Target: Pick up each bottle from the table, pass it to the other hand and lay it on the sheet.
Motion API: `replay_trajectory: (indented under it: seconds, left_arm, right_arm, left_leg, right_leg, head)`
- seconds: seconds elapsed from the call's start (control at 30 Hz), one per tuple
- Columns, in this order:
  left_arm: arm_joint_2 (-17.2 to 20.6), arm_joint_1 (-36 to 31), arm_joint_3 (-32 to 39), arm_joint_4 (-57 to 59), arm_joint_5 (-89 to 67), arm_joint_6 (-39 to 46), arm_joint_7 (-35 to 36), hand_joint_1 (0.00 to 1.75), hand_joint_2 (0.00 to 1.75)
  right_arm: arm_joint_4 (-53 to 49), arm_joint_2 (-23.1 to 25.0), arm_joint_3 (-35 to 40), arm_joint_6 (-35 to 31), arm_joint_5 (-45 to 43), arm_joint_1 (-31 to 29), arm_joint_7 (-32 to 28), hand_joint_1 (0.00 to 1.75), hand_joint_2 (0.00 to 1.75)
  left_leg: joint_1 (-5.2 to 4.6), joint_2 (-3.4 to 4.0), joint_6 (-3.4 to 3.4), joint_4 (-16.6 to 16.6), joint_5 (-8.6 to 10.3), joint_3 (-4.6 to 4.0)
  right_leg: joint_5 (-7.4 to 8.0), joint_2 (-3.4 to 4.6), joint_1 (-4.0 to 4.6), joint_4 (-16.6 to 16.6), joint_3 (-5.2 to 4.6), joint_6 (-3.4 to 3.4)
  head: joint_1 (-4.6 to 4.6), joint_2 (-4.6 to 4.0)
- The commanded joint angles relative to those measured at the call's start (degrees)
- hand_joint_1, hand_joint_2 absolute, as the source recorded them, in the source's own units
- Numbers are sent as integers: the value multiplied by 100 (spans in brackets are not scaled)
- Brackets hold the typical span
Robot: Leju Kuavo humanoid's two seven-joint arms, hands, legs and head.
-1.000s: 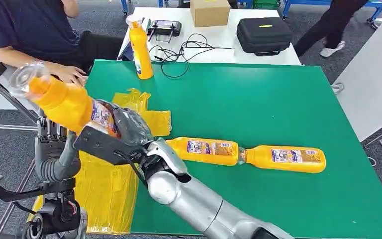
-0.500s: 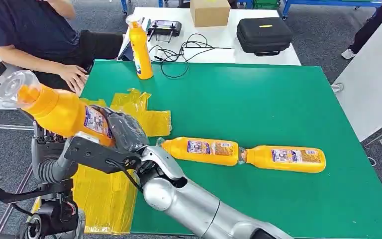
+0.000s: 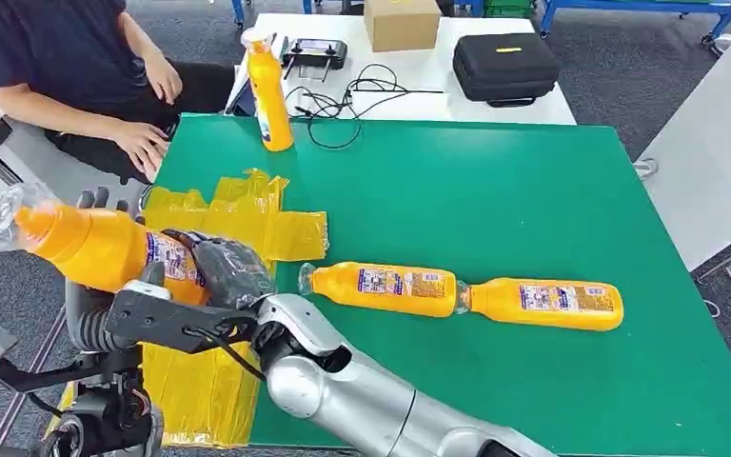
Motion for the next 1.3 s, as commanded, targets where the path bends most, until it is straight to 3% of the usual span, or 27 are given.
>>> replay_trajectory:
  seconds: [0.03,0.2,0.23,0.27,0.3,0.33,0.83,0.93,1.0,1.03,1.23,1.27,1.3]
  left_arm:
    - [191,-222,-760,226,25,-84,86,0,175]
    - [231,-348,-779,415,43,-40,49,0,175]
    - [246,-375,-744,415,61,-30,37,7,175]
    - [249,-381,-737,415,66,-30,34,113,175]
    - [249,-381,-737,415,66,-30,34,113,175]
    - [246,-394,-716,419,105,-48,21,175,175]
    - [228,-389,-540,352,188,-50,-60,175,175]
    - [223,-342,-399,276,154,2,-94,175,175]
    - [220,-286,-228,141,-147,214,-209,175,175]
    - [215,-256,-151,76,-356,345,-258,175,175]
    - [184,-89,566,-104,-1287,826,-383,175,175]
    - [251,-110,678,52,-2055,1382,-424,175,175]
    - [295,-135,752,168,-2048,1374,-470,175,175]
  right_arm:
    - [422,-70,776,86,-231,-364,121,175,175]
    - [333,-70,941,81,-245,-332,187,175,175]
    - [323,-70,978,64,-238,-311,197,175,175]
    - [322,-70,984,56,-237,-307,199,175,175]
    - [322,-70,984,56,-237,-307,199,175,175]
    - [320,-70,989,48,-237,-300,200,175,175]
    - [516,-70,760,-36,-133,-210,40,175,175]
    - [625,-70,427,-137,119,-188,-167,175,175]
    - [711,-98,-289,-53,458,-129,-414,168,175]
    - [623,-144,-575,-52,605,-71,-461,5,0]
    - [-658,-717,-2184,395,846,374,-829,0,0]
    - [-775,-838,-2422,422,804,391,-805,0,0]
    - [-802,-931,-2520,529,767,364,-830,0,0]
  left_leg:
    - [3,-6,-11,-7,-2,18]
    - [3,-2,-10,-7,-2,16]
    - [6,-1,-15,-12,-5,30]
    - [3,4,-11,-10,-2,20]
    - [2,3,-8,-6,-1,13]
    - [3,1,-9,-6,-1,14]
    - [5,-1,-14,-14,-2,28]
    - [6,-2,-13,-10,-3,26]
    - [2,1,-8,-7,0,14]
    - [6,-2,-14,-12,-2,28]
    - [7,0,-10,-7,-2,20]
    - [4,-5,-8,-5,1,9]
    - [4,-6,-8,-5,1,11]
  right_leg:
    - [-5,-14,3,-9,24,-3]
    - [-7,-16,3,-10,22,-4]
    - [-9,-19,6,-16,37,-6]
    - [-6,-12,3,-11,23,-4]
    - [-5,-11,2,-8,16,-3]
    - [-5,-14,3,-9,18,-3]
    - [-7,-19,5,-17,33,-4]
    - [-8,-19,6,-16,32,-4]
    - [-4,-14,2,-9,16,-2]
    - [-7,-21,6,-17,33,-5]
    - [-4,-17,7,-15,27,-2]
    - [-3,-19,4,-11,17,-1]
    - [-4,-20,5,-11,20,-1]
  head:
    - [2,-2]
    - [4,-2]
    - [0,-2]
    - [4,-2]
    - [2,-2]
    - [2,-2]
    - [2,-2]
    - [2,0]
    - [2,-2]
    - [2,-2]
    - [2,-2]
    - [4,-2]
    - [2,-2]
